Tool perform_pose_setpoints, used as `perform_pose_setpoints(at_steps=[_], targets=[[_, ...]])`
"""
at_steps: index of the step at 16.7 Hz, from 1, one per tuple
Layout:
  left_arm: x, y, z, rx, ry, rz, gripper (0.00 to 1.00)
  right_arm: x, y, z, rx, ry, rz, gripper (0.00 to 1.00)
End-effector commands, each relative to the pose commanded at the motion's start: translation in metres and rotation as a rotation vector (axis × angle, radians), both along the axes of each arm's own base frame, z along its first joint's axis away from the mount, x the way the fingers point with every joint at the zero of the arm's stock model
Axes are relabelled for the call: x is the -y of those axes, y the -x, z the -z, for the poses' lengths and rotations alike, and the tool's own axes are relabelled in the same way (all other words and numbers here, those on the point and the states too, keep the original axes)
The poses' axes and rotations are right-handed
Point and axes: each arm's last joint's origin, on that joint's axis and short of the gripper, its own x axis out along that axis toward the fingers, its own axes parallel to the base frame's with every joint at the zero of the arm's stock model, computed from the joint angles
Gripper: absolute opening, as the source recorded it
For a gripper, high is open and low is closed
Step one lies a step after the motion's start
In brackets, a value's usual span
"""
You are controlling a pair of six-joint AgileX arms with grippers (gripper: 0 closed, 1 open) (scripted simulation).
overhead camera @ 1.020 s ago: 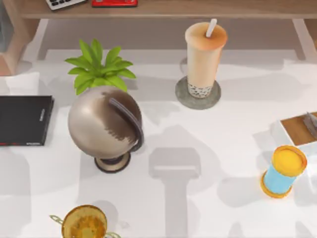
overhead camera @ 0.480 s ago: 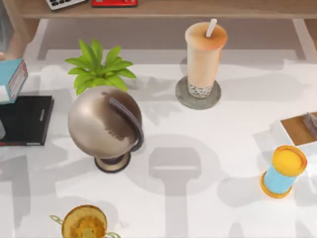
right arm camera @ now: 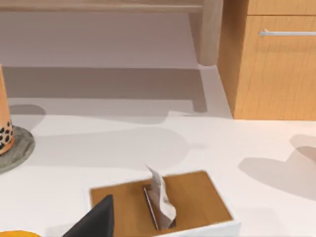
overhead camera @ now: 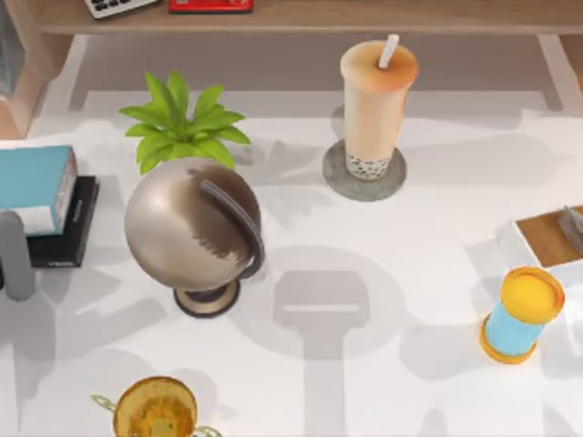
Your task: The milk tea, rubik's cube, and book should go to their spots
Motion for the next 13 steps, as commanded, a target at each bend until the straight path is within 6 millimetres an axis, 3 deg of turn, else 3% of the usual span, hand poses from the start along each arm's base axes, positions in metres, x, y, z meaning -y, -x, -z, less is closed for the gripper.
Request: perform_pose_setpoints(at_steps=[10,13], targets=[[0.0001,-0.0046,0.0020,0.000,0.000,0.000,0.00,0.0000,0.0000,0.0000,0.000,0.000,0.000,1.00],[0.0001,-0.0046,0.0020,0.000,0.000,0.000,0.23,0.0000,0.0000,0.0000,0.000,0.000,0.000,1.00]])
